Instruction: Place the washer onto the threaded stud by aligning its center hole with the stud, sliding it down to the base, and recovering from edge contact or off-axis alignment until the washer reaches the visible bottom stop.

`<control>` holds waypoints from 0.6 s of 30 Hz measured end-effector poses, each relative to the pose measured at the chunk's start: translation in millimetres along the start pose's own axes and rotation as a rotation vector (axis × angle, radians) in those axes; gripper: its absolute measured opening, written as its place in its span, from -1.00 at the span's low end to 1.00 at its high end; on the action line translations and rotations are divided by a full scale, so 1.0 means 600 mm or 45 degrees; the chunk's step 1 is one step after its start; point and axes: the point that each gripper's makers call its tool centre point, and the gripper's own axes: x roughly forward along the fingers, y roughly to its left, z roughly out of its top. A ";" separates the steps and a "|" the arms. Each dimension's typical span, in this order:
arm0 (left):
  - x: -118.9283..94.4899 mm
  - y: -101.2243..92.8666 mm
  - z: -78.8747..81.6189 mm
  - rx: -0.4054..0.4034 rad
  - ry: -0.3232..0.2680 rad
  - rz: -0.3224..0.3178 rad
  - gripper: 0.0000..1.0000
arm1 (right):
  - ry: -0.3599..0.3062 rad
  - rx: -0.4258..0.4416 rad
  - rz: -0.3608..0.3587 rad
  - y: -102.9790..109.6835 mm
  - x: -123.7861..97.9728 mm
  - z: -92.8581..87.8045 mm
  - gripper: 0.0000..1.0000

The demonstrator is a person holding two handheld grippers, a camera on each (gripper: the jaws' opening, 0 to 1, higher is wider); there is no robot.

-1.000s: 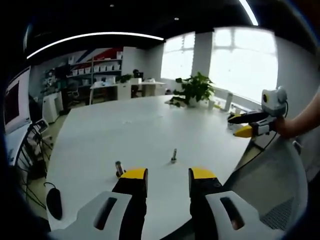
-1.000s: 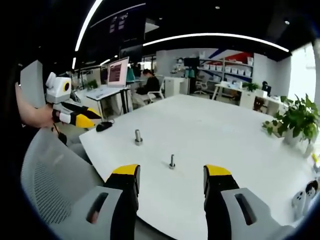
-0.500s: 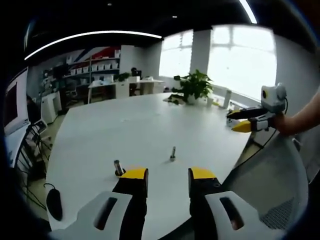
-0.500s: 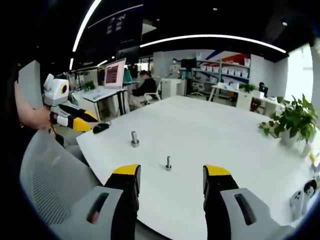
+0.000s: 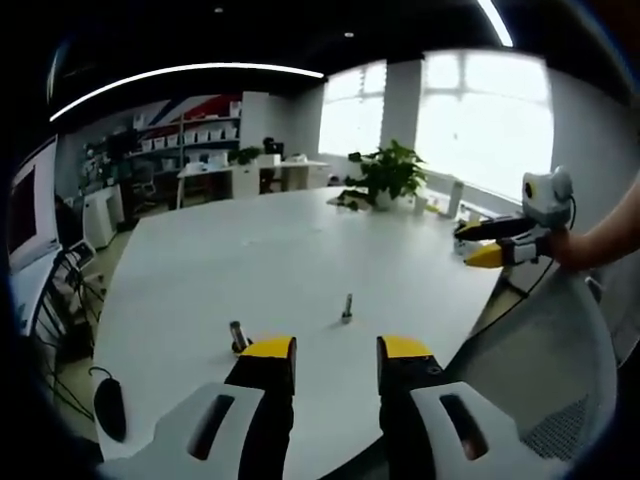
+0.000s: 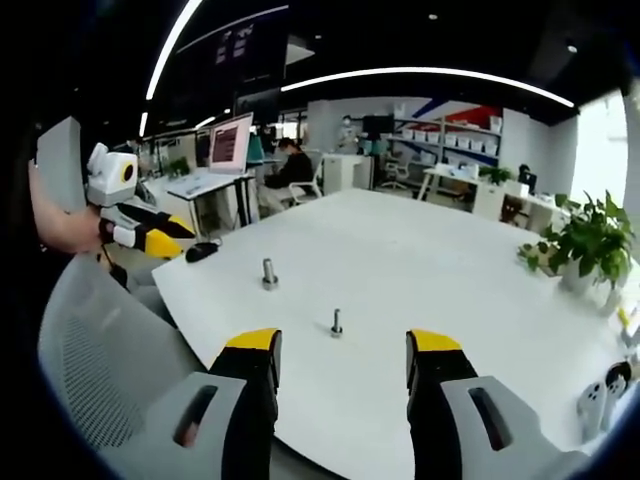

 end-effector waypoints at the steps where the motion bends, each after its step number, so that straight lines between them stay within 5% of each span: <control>1: 0.001 -0.001 0.001 0.004 0.000 -0.002 -0.39 | 0.000 -0.003 -0.004 -0.002 0.000 0.000 0.05; 18: 0.001 -0.001 0.001 0.018 0.001 -0.004 -0.39 | 0.039 -0.011 0.007 -0.001 0.006 -0.013 0.04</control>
